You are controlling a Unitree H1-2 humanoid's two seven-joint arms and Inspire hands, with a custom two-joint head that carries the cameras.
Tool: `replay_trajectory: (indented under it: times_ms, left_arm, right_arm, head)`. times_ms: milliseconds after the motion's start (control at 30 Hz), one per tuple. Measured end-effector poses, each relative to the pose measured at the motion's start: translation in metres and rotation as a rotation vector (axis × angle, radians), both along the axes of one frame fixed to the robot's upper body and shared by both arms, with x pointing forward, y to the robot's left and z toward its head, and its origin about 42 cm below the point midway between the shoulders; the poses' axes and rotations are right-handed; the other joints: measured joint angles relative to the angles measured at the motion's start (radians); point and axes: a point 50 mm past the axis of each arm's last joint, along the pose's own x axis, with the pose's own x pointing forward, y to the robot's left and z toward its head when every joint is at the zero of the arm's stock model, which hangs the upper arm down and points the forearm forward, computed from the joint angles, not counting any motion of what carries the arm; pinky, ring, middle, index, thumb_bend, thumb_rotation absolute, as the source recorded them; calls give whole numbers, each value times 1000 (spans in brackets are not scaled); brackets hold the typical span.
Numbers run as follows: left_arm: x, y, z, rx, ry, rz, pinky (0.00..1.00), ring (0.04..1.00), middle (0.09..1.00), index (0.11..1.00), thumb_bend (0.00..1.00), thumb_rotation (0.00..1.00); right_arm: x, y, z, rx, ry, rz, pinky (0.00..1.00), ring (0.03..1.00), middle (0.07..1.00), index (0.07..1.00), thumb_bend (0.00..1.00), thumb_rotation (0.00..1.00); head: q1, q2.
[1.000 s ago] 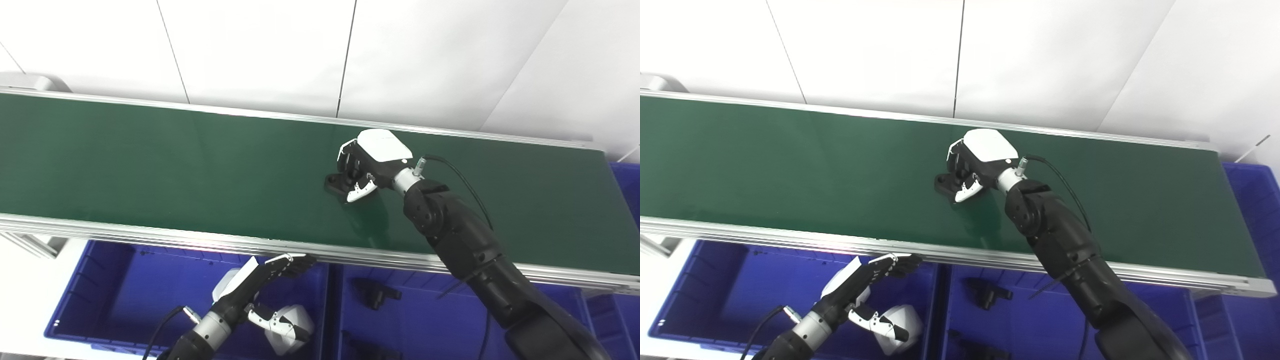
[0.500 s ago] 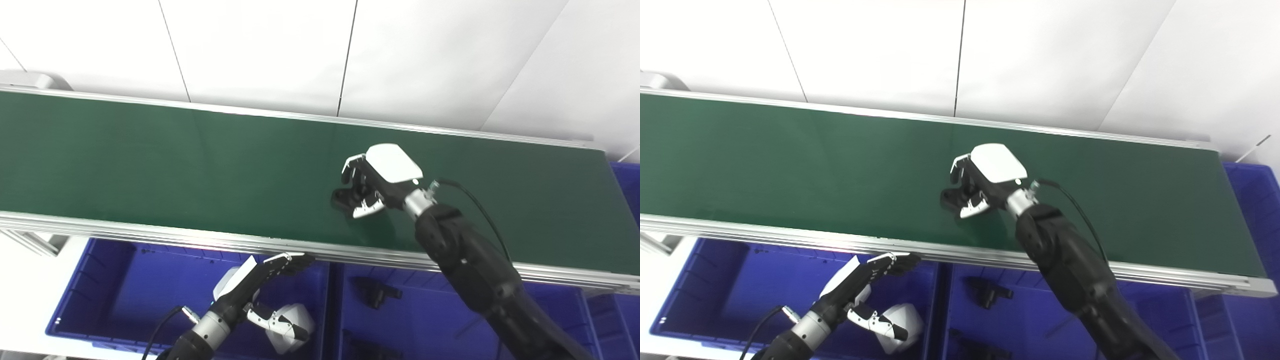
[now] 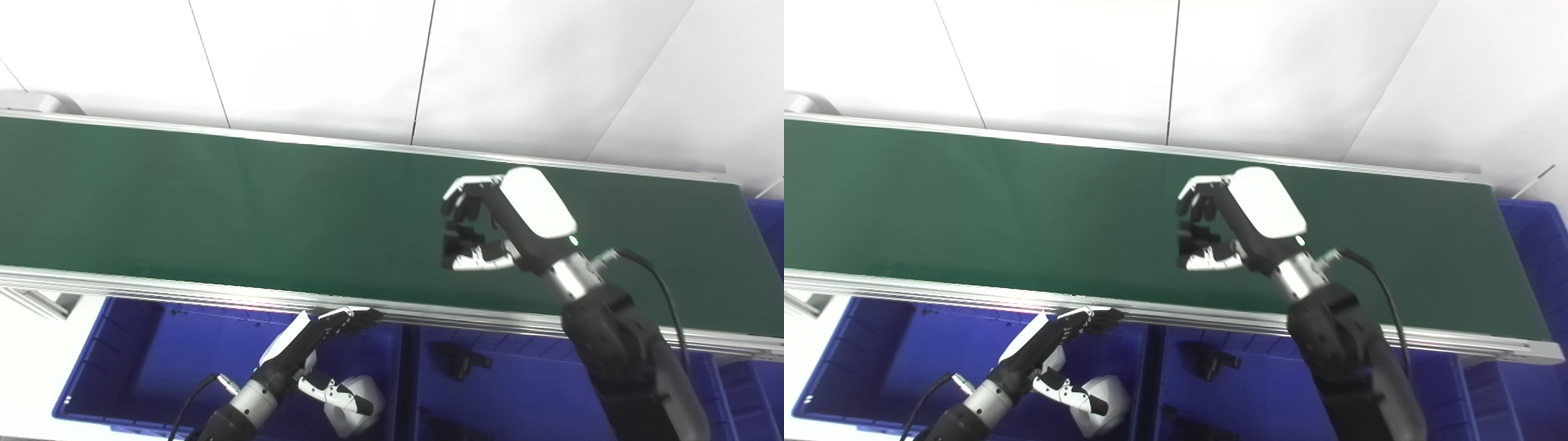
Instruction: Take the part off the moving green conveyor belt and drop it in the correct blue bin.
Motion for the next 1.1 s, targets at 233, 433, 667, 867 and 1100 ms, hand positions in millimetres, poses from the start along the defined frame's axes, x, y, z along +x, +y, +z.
replay_trajectory:
  times_ms: [233, 433, 667, 867, 1100]
  left_arm:
    - [-2, 4, 2, 3, 11, 7, 749, 788, 793, 770, 901, 167]
    - [-3, 6, 3, -9, 23, 1, 690, 771, 794, 770, 901, 150]
    - [-7, 6, 8, -14, 12, 1, 676, 761, 789, 770, 895, 132]
    - [-8, 10, 12, -24, 21, 9, 662, 749, 785, 770, 889, 120]
    - [-9, 13, 12, -23, 22, 14, 653, 743, 781, 767, 892, 110]
  right_arm:
    - [-45, -11, -32, 25, 139, -26, 217, 446, 491, 486, 519, 0]
    - [-71, -18, -80, -26, 311, -76, 217, 348, 455, 545, 507, 0]
    - [-90, -22, -126, -59, 433, -149, 227, 339, 466, 549, 506, 0]
    - [-92, -20, -127, -75, 432, -142, 247, 339, 457, 552, 504, 0]
    - [-98, -18, -145, -135, 472, -126, 499, 534, 503, 508, 521, 0]
  head:
    - [-8, 14]
    - [-14, 35]
    - [-21, 46]
    - [-20, 58]
    - [-21, 66]
